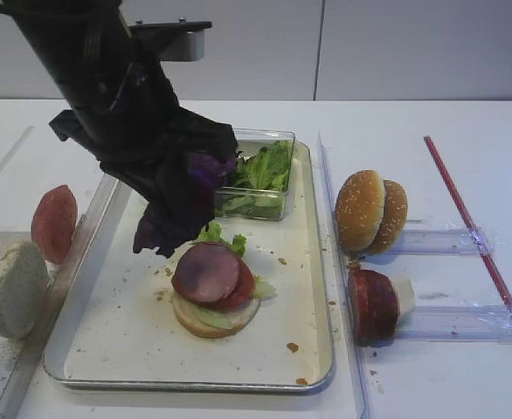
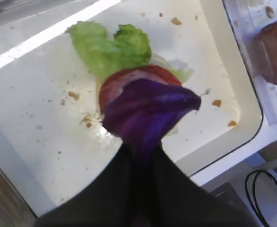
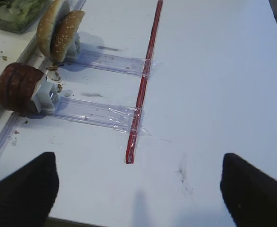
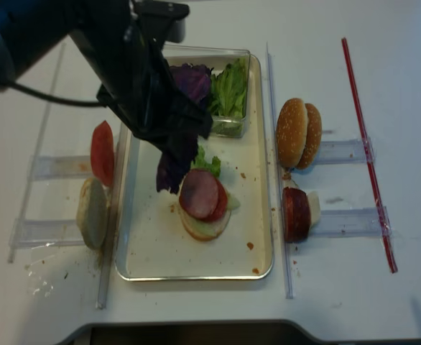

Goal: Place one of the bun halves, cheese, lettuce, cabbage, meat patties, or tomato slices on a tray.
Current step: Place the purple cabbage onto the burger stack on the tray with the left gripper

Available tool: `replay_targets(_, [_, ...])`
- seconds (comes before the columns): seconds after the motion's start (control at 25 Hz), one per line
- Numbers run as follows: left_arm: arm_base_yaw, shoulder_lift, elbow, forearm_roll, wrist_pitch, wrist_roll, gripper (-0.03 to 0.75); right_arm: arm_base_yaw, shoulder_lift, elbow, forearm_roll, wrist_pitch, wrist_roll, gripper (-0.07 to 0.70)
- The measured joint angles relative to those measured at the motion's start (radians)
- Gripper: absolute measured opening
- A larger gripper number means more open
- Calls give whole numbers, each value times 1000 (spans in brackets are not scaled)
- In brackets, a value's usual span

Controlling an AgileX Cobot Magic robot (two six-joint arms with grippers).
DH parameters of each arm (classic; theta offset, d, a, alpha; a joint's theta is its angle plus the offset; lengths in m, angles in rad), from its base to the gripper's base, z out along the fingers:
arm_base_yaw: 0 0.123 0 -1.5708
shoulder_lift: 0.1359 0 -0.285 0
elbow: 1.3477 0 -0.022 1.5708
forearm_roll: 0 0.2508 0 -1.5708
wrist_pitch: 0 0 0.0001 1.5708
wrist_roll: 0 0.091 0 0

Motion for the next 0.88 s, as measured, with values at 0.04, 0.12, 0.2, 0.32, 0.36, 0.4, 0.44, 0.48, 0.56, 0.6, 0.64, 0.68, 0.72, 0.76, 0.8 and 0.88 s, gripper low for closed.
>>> replay_targets(0.04, [-9, 0, 0, 0, 0, 0, 36, 0, 0, 0, 0, 0, 0, 693])
replay_targets(0.12, [-27, 11, 0, -2, 0, 0, 36, 0, 0, 0, 0, 0, 0, 693])
replay_targets(0.2, [-43, 33, 0, -4, 0, 0, 36, 0, 0, 0, 0, 0, 0, 693])
replay_targets(0.32, [-59, 82, 0, -4, -5, 0, 36, 0, 0, 0, 0, 0, 0, 693])
replay_targets(0.36, [-63, 98, 0, -4, -13, 0, 36, 0, 0, 0, 0, 0, 0, 693])
replay_targets(0.4, [-65, 113, 0, -4, -25, 2, 36, 0, 0, 0, 0, 0, 0, 693])
replay_targets(0.44, [-65, 124, 0, -4, -36, 2, 36, 0, 0, 0, 0, 0, 0, 693])
replay_targets(0.48, [-65, 135, 0, -4, -46, 2, 36, 0, 0, 0, 0, 0, 0, 693])
replay_targets(0.56, [-65, 151, 0, -4, -69, 5, 36, 0, 0, 0, 0, 0, 0, 693])
replay_targets(0.6, [-65, 157, 0, -4, -78, 5, 35, 0, 0, 0, 0, 0, 0, 693])
replay_targets(0.64, [-65, 157, 0, -4, -87, 5, 36, 0, 0, 0, 0, 0, 0, 693])
replay_targets(0.68, [-65, 159, 0, -4, -96, 5, 36, 0, 0, 0, 0, 0, 0, 693])
replay_targets(0.72, [-65, 159, 0, -4, -106, 7, 36, 0, 0, 0, 0, 0, 0, 693])
replay_targets(0.76, [-65, 159, 0, -4, -115, 10, 36, 0, 0, 0, 0, 0, 0, 693])
replay_targets(0.8, [-65, 159, 0, -4, -119, 12, 36, 0, 0, 0, 0, 0, 0, 693])
replay_targets(0.88, [-65, 159, 0, -4, -123, 16, 35, 0, 0, 0, 0, 0, 0, 693])
